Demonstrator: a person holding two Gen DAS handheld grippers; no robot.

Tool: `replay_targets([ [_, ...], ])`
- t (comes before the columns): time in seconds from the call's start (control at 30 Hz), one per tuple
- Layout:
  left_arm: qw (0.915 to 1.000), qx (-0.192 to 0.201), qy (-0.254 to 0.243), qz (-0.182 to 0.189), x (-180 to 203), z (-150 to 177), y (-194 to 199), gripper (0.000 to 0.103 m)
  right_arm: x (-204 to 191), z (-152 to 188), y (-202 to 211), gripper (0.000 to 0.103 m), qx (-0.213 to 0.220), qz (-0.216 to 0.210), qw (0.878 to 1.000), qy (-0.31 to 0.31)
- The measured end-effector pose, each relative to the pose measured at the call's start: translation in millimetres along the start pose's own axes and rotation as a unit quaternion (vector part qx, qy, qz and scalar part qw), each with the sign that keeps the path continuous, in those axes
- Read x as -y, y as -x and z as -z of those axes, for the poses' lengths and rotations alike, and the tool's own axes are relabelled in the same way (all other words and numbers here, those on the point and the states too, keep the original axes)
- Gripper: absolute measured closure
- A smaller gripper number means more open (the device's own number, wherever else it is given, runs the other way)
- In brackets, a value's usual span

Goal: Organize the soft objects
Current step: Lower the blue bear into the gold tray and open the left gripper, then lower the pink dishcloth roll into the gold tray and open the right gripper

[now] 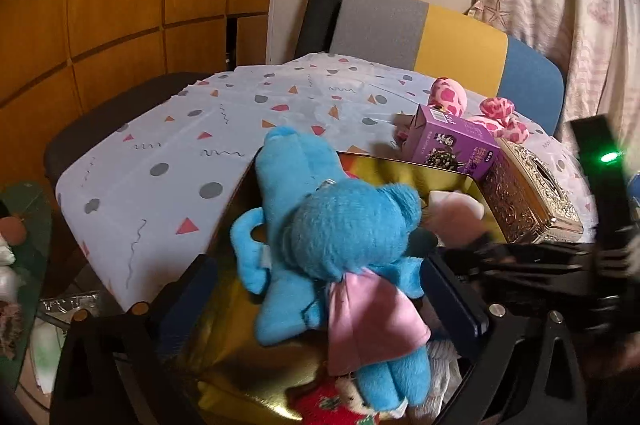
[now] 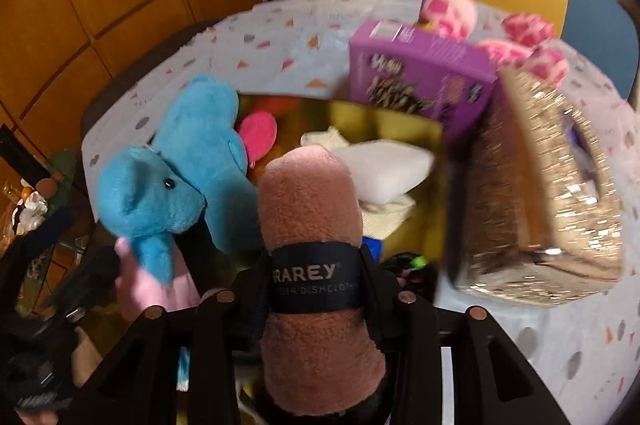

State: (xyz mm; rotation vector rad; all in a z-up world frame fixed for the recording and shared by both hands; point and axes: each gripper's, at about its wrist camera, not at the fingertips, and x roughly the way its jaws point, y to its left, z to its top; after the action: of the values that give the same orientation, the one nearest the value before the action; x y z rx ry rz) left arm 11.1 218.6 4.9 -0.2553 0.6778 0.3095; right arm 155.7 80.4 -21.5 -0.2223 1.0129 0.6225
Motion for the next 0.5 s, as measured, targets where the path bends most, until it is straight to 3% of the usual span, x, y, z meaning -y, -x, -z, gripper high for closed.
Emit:
replay_targets([
  [0.2, 1.0, 0.003, 0.001, -0.007, -4, -2, 12, 0.0, -3, 4, -7, 0.057, 0.005, 0.001, 1.0, 0.004],
  [0.27, 1.0, 0.007, 0.004, -0.006, -4, -4, 17, 0.0, -5, 6, 5, 0.052, 0.025, -0.001, 1.0, 0.001],
  [0.37, 0.9998, 0.016, 0.0, -0.01, -2, -6, 25, 0.0, -6, 9, 26, 0.034, 0.063, -0.003, 0.998, -0.001],
  [0.5, 0.9994, 0.03, -0.007, -0.015, 3, -8, 37, 0.0, -5, 16, 47, 0.033, 0.099, 0.006, 0.995, -0.009],
])
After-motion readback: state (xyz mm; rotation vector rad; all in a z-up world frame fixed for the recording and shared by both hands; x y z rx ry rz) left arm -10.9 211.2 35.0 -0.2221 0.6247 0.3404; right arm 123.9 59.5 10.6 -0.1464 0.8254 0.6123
